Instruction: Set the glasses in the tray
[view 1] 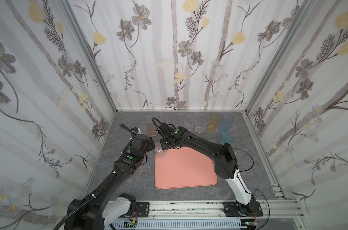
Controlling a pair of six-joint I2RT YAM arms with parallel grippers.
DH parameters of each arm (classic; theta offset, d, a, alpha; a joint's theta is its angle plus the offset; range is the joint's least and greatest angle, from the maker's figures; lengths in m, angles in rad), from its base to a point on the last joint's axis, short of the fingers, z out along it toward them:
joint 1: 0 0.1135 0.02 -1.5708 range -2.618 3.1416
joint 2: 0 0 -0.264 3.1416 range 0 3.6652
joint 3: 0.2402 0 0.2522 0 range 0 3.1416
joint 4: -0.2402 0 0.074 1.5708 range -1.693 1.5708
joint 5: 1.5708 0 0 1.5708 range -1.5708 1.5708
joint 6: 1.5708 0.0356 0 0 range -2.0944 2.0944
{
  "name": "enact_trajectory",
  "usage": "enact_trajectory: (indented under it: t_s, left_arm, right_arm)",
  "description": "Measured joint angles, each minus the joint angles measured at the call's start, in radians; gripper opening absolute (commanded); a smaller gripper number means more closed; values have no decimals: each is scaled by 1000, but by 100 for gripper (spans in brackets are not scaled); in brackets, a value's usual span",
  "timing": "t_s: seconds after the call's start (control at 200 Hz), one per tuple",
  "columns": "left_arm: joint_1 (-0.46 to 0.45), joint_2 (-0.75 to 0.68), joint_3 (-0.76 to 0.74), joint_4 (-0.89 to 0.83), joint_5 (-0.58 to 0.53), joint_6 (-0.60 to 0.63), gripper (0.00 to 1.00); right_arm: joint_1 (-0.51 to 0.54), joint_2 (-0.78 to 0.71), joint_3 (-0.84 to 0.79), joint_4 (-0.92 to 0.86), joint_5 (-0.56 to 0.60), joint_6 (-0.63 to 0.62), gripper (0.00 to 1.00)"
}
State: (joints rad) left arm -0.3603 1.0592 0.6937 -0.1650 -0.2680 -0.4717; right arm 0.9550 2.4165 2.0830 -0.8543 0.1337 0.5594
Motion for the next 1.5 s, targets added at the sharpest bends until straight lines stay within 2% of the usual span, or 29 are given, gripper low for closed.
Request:
enact_trajectory:
  t_s: [0.21,0.43,0.585,0.734,0.894,1.029,1.254,1.384,1.504]
  left_arm:
    - [0,8,0,-3,3,0,83]
    - [0,8,0,-3,3,-1,81]
    - [5,-5,29,-25,3,29,76]
    - [41,8,114,-49,13,65,75]
    - [86,93,206,-57,111,107,75]
    - [91,221,280,-71,214,129,75]
    - [89,456,429,-75,360,132,65]
    - [80,558,492,-80,402,131,63]
    - [75,623,541,-79,419,131,56]
  right_arm:
    - [0,18,2,-1,-1,0,16]
    - [-7,10,4,3,-36,8,36]
    - [-32,-87,-50,44,-101,16,38]
    - [-82,-286,-198,148,-155,36,39]
    - [-162,-462,-428,248,-156,74,39]
    - [-217,-565,-612,315,-135,118,39]
    - [-227,-610,-753,380,-135,148,39]
    - [-227,-627,-784,393,-134,156,39]
    - [-227,-637,-793,410,-125,158,39]
